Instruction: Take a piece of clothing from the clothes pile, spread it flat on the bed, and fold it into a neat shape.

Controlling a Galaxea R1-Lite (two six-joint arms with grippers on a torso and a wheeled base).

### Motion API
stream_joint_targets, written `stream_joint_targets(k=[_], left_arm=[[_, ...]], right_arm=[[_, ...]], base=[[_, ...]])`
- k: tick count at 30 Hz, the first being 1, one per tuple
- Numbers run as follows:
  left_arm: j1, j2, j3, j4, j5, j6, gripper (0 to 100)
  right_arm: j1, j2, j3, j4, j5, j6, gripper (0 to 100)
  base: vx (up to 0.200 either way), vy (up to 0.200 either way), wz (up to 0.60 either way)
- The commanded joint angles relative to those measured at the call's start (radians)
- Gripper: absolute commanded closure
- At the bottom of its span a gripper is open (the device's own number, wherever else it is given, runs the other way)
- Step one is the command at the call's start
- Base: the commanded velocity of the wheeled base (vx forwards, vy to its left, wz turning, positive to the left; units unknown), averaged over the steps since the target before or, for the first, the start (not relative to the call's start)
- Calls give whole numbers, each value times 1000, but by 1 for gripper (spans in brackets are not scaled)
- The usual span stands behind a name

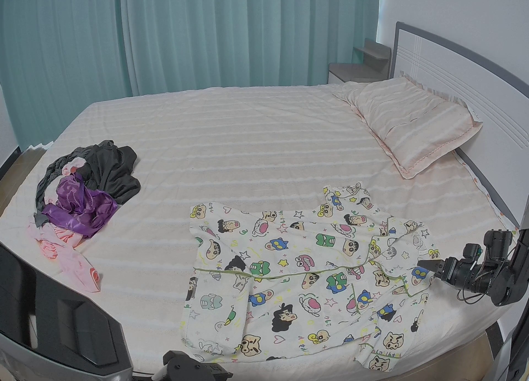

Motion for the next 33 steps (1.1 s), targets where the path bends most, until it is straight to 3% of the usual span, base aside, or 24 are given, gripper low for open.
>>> stream_joint_targets(k=[1, 4, 10, 11, 13, 19, 22, 26, 33], left_arm=[[-3, 8, 10, -11, -2, -8, 0], [9, -42, 12, -37, -2, -11, 0], [130, -220, -10, -53, -12, -109, 0], [130, -220, -10, -53, -12, -109, 0], [213, -216, -33, -53, -9, -145, 0], [340, -130, -76, -53, 9, -312, 0], [347, -113, -79, -53, 17, -321, 0], [363, 30, -111, -53, 101, -435, 0], [363, 127, -152, -53, 124, -545, 0]], right_arm=[[0, 0, 0, -1, 0, 0, 0], [0, 0, 0, -1, 0, 0, 0], [0, 0, 0, -1, 2, 0, 0], [0, 0, 0, -1, 2, 0, 0], [0, 0, 0, -1, 2, 0, 0], [1, 0, 0, -1, 2, 0, 0], [1, 0, 0, -1, 2, 0, 0], [1, 0, 0, -1, 2, 1, 0], [1, 0, 0, -1, 4, 4, 0]], base=[[0, 0, 0], [0, 0, 0], [0, 0, 0], [0, 0, 0], [0, 0, 0], [0, 0, 0], [0, 0, 0], [0, 0, 0], [0, 0, 0]])
